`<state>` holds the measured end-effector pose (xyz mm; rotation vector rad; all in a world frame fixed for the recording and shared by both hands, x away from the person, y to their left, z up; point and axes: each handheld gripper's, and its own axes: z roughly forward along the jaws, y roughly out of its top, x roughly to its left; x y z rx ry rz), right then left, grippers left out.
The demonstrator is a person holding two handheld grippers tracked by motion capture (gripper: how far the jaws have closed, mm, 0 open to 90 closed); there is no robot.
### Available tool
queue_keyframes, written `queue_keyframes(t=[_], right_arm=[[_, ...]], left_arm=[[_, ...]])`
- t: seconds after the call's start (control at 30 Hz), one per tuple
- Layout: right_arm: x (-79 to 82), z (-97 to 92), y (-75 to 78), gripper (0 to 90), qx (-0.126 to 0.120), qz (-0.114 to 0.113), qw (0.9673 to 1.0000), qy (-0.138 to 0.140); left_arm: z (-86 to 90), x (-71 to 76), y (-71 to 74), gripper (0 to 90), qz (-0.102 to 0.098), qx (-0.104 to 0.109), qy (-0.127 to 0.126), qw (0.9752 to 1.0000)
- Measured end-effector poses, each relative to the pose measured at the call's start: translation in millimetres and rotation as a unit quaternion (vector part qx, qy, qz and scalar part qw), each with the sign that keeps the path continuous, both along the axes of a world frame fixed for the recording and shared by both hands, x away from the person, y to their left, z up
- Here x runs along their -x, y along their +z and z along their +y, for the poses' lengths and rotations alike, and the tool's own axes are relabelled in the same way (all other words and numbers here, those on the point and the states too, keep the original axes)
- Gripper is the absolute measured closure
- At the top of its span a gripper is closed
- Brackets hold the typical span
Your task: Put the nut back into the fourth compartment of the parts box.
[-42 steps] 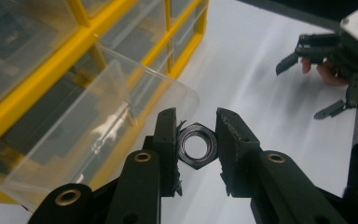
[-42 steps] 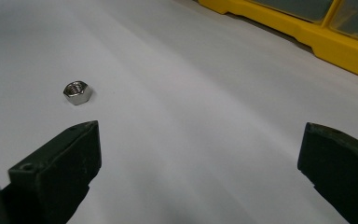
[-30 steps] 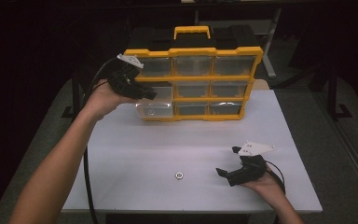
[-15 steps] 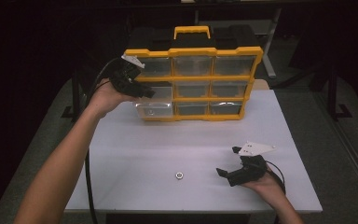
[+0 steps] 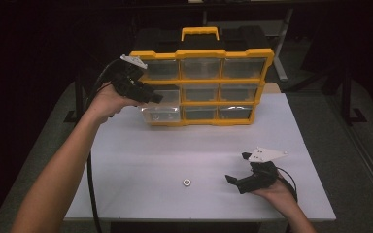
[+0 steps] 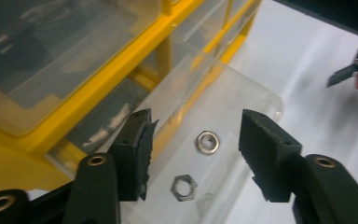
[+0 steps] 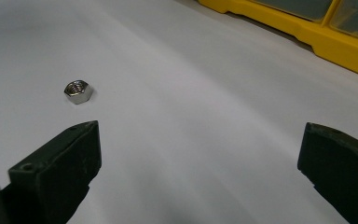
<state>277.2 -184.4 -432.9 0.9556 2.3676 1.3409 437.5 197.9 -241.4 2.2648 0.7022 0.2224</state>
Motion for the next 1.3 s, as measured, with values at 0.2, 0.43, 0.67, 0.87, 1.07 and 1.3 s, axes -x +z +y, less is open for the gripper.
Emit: queue_keyframes(t=[0.2, 0.43, 0.67, 0.87, 1.07, 1.3], right_arm=[[0.0, 0.3, -0.2, 0.0, 0.001, -0.001, 1.0000, 0.001], [0.2, 0.3, -0.2, 0.0, 0.001, -0.001, 1.0000, 0.001], [0.3, 0.0, -0.2, 0.0, 0.001, -0.002, 1.0000, 0.001], [0.7, 0.4, -0.2, 0.0, 0.001, -0.002, 1.0000, 0.002], [0.7, 0.5, -0.2, 0.0, 0.001, -0.002, 1.0000, 0.002], [0.9, 0.6, -0.2, 0.0, 0.002, -0.002, 1.0000, 0.002]], left_arm=[[-3.9, 11.8, 3.1, 36.9, 0.005, 0.004, -0.017, 0.9998], [-9.1, 27.1, 8.6, 31.9, 0.005, 0.007, -0.047, 0.9988], [-14.3, 44.7, 8.8, 30.0, -0.002, 0.006, -0.074, 0.9972], [-18.8, 59.2, 2.4, 28.0, -0.006, 0.005, -0.086, 0.9962], [-22.5, 71.8, -10.1, 25.6, -0.009, 0.004, -0.099, 0.9950], [-26.2, 81.7, -32.6, 23.3, -0.009, 0.003, -0.102, 0.9947]])
